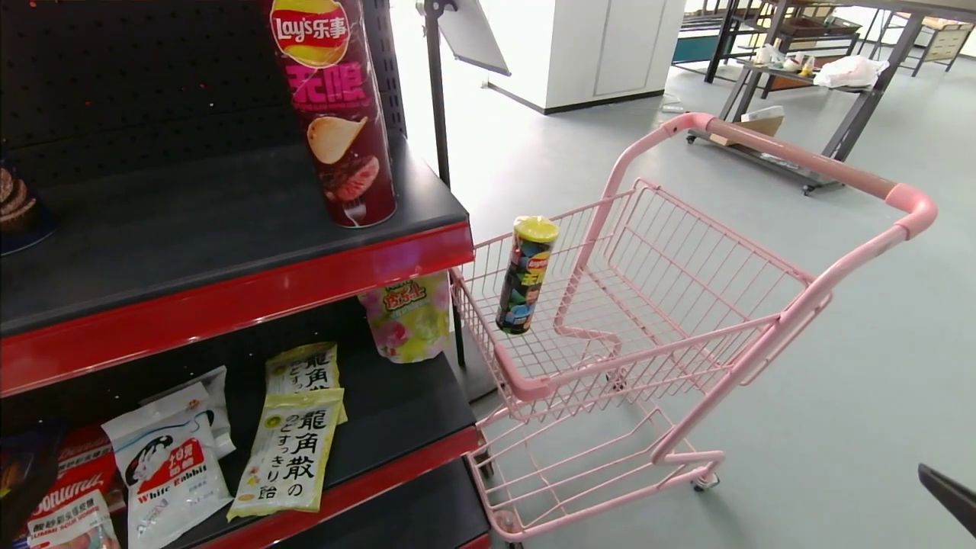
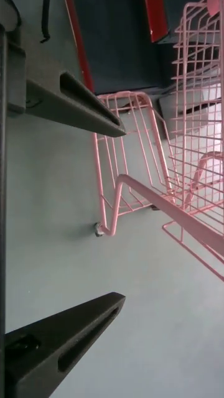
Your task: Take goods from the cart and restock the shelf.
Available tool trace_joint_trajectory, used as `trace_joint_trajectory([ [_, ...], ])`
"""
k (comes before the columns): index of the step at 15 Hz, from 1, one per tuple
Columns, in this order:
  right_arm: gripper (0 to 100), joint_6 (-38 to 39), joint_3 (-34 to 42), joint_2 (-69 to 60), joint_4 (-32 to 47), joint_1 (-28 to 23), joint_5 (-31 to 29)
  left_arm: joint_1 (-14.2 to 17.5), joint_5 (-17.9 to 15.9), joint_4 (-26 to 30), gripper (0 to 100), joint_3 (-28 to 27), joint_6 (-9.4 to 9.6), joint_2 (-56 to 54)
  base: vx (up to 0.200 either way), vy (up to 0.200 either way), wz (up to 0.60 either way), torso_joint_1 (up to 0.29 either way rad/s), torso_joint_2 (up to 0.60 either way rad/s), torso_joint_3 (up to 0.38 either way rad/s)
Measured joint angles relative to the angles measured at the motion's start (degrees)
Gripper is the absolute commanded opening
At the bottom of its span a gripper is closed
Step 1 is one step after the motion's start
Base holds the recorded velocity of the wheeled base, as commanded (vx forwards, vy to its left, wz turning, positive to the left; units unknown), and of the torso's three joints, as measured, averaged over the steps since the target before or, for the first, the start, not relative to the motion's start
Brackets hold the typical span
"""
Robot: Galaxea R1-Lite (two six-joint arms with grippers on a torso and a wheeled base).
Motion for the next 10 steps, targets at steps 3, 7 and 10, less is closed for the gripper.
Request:
trace_joint_trajectory([
  [3, 100, 1.4, -2.9, 10.1, -11.6, 0.4, 2.2, -0.1, 0.0, 0.0, 100, -0.1, -7.63, -1.1, 0.000, 0.000, 0.00, 0.000, 0.00, 0.000],
  [7, 100, 3.1, -8.9, 30.7, -26.0, 3.2, 8.8, 0.0, 0.2, 4.0, 100, 1.5, -8.98, -7.5, 0.000, 0.000, 0.00, 0.000, 0.00, 0.000],
  [10, 100, 4.5, -17.8, 43.7, -29.3, 6.5, 11.9, 0.0, 0.2, 9.3, 100, 1.9, -9.09, -13.0, 0.000, 0.000, 0.00, 0.000, 0.00, 0.000],
])
